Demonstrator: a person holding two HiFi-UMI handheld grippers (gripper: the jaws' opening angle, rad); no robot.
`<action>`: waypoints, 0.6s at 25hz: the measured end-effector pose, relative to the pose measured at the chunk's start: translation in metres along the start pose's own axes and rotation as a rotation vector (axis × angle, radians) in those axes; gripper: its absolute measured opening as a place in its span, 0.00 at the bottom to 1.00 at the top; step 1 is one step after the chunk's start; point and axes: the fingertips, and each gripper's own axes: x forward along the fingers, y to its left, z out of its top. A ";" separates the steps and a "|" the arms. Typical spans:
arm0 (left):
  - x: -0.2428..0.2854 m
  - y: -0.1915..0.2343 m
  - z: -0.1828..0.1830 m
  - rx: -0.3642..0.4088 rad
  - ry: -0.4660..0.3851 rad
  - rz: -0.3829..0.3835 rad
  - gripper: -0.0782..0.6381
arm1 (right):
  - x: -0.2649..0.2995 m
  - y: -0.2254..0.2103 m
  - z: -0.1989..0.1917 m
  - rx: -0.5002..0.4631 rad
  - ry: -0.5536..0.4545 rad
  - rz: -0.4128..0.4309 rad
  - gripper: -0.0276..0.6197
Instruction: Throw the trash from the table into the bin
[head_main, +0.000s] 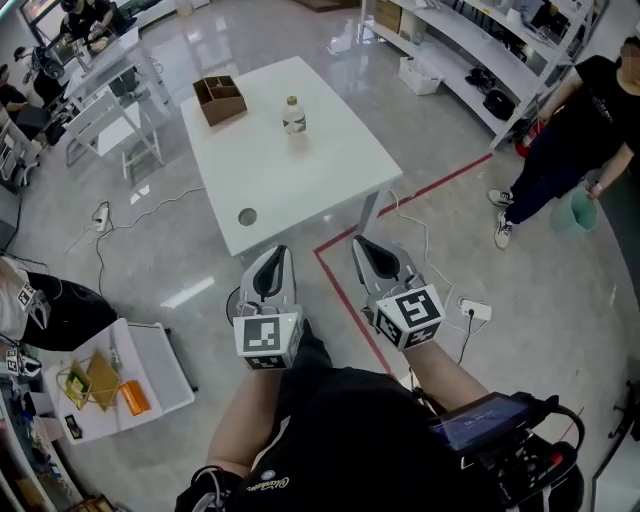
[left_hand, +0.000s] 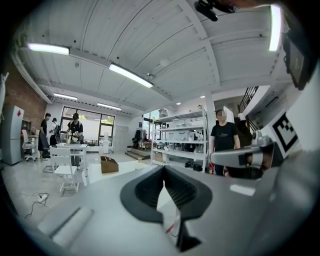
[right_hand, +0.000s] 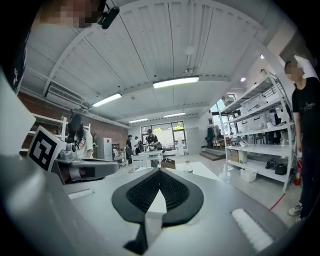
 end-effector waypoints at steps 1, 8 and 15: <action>0.014 0.017 0.002 0.002 0.006 -0.005 0.12 | 0.023 -0.001 0.004 -0.002 0.008 -0.004 0.04; 0.097 0.106 0.018 -0.003 0.035 -0.043 0.12 | 0.144 -0.012 0.019 -0.022 0.041 -0.040 0.04; 0.148 0.126 -0.008 -0.032 0.096 -0.054 0.12 | 0.190 -0.040 0.003 0.010 0.089 -0.048 0.04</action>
